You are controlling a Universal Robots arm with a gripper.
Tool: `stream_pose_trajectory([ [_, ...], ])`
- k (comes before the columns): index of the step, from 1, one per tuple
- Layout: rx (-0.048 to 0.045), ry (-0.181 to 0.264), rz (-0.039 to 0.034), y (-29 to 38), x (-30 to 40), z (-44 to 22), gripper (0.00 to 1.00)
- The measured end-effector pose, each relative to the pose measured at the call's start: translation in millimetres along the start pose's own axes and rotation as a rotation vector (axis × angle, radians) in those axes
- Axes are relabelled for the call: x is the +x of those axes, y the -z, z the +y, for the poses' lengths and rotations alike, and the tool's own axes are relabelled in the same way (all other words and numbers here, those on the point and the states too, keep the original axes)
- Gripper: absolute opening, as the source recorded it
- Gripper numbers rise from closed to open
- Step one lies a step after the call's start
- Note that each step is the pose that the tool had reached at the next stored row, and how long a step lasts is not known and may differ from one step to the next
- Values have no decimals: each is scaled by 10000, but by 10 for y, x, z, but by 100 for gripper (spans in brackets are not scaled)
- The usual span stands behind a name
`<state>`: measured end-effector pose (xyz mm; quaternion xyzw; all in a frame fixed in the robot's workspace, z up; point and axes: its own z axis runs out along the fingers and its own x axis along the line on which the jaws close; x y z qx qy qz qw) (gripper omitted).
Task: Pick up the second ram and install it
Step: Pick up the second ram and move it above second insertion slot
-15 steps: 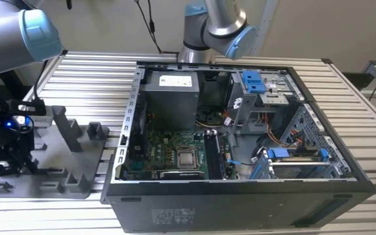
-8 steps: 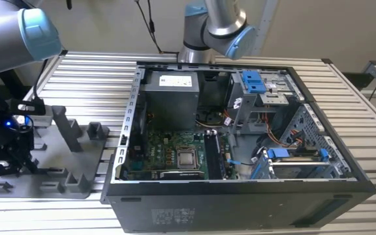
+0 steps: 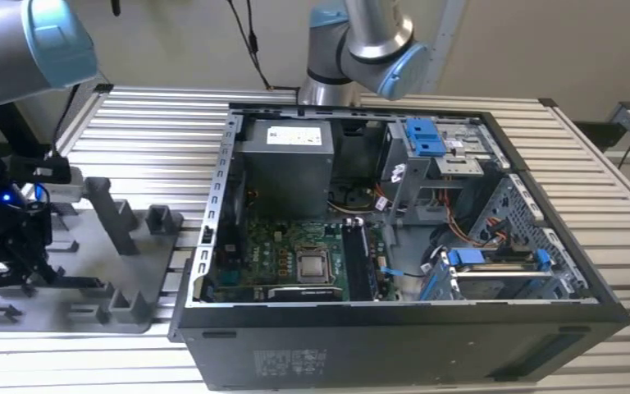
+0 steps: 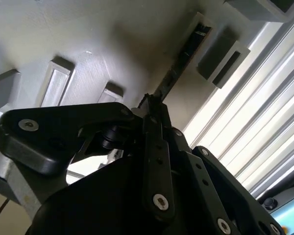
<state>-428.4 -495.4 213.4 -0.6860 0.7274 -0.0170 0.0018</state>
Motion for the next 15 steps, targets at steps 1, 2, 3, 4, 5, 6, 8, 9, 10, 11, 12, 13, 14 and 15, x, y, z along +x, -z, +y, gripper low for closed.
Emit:
stream_pose_trajectory([
  [1,1,0,-1,17,0,0,14],
  [2,0,0,0,35,1,-1,14],
  [3,1,0,-1,52,1,-1,14],
  [4,0,-1,0,69,1,-2,14],
  [5,0,0,-1,85,2,-2,14],
  [6,0,0,0,100,2,-2,14],
  [8,0,0,0,129,3,-4,14],
  [9,-1,0,0,143,3,-4,14],
  [10,-1,0,0,156,3,-4,14],
  [11,0,0,-1,167,3,-5,14],
  [12,0,0,0,180,3,-5,14],
  [13,1,0,-1,189,3,-5,14],
  [14,0,0,0,200,4,-5,14],
  [15,-1,0,0,209,4,-6,14],
])
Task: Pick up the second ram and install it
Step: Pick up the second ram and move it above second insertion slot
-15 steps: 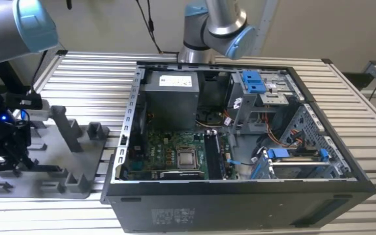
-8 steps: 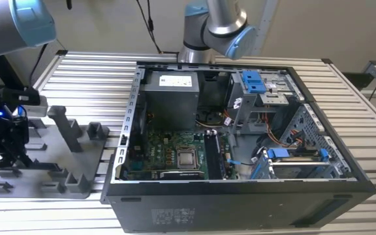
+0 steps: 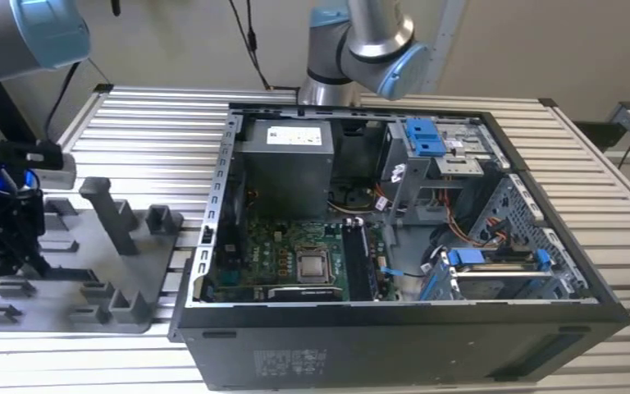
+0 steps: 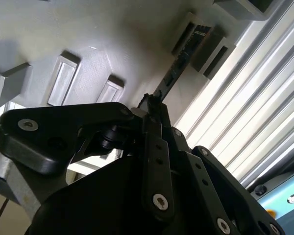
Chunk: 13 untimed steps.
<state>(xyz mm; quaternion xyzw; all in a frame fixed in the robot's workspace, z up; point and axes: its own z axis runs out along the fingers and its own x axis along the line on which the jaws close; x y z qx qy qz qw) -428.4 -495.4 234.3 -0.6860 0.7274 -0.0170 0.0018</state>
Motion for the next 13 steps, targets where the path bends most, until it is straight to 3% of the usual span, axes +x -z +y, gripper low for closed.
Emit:
stream_pose_trajectory([
  [13,1,-1,0,153,3,-4,14],
])
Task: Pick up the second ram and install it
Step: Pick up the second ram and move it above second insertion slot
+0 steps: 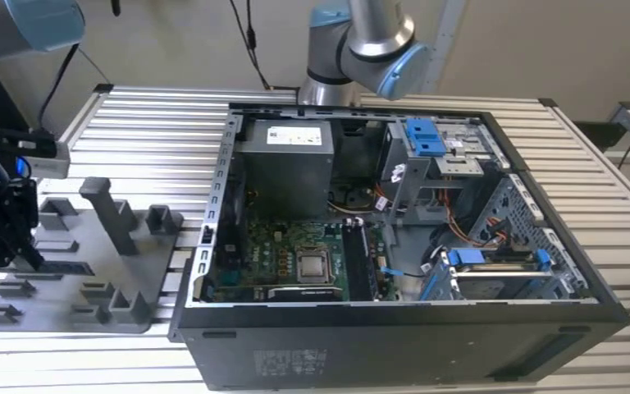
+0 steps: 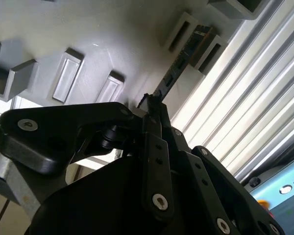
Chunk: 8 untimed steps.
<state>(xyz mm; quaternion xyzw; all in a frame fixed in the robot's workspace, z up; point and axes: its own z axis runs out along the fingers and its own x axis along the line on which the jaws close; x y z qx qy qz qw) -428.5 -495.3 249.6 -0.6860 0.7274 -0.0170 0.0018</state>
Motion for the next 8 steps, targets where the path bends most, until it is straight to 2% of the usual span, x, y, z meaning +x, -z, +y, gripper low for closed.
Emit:
stream_pose_trajectory([
  [8,0,0,0,105,2,-3,14],
])
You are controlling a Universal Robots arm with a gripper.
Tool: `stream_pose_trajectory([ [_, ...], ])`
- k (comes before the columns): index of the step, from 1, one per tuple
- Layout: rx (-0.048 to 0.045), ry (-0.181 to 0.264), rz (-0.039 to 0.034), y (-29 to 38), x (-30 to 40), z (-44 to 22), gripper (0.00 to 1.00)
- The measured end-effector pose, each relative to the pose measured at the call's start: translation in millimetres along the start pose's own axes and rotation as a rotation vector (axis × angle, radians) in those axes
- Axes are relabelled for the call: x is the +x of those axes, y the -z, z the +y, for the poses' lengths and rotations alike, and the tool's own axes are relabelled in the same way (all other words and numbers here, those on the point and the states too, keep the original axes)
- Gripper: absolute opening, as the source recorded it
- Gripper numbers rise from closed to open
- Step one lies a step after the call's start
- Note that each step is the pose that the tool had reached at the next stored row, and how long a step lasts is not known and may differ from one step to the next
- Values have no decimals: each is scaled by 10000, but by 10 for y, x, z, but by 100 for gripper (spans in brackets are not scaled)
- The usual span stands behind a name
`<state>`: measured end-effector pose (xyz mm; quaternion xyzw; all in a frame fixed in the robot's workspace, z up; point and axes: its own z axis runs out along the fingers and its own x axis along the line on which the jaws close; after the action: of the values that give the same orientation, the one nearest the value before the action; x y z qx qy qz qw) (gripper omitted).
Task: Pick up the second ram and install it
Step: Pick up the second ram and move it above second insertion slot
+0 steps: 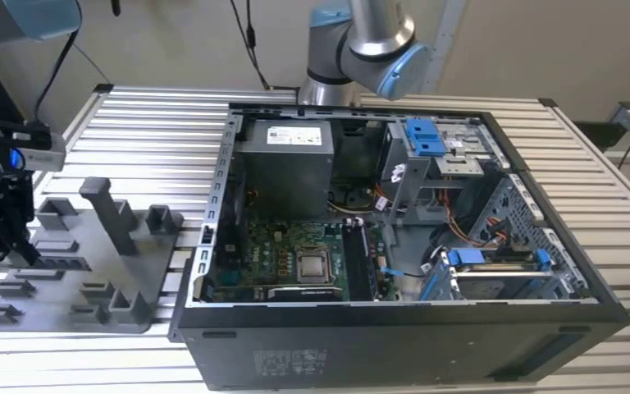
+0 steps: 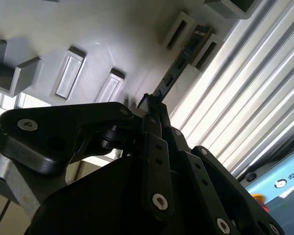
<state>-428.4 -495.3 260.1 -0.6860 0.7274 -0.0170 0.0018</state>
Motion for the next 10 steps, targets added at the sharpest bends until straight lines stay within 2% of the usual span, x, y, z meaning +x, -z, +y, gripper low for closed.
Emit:
stream_pose_trajectory([
  [10,0,-1,0,153,3,-4,14],
])
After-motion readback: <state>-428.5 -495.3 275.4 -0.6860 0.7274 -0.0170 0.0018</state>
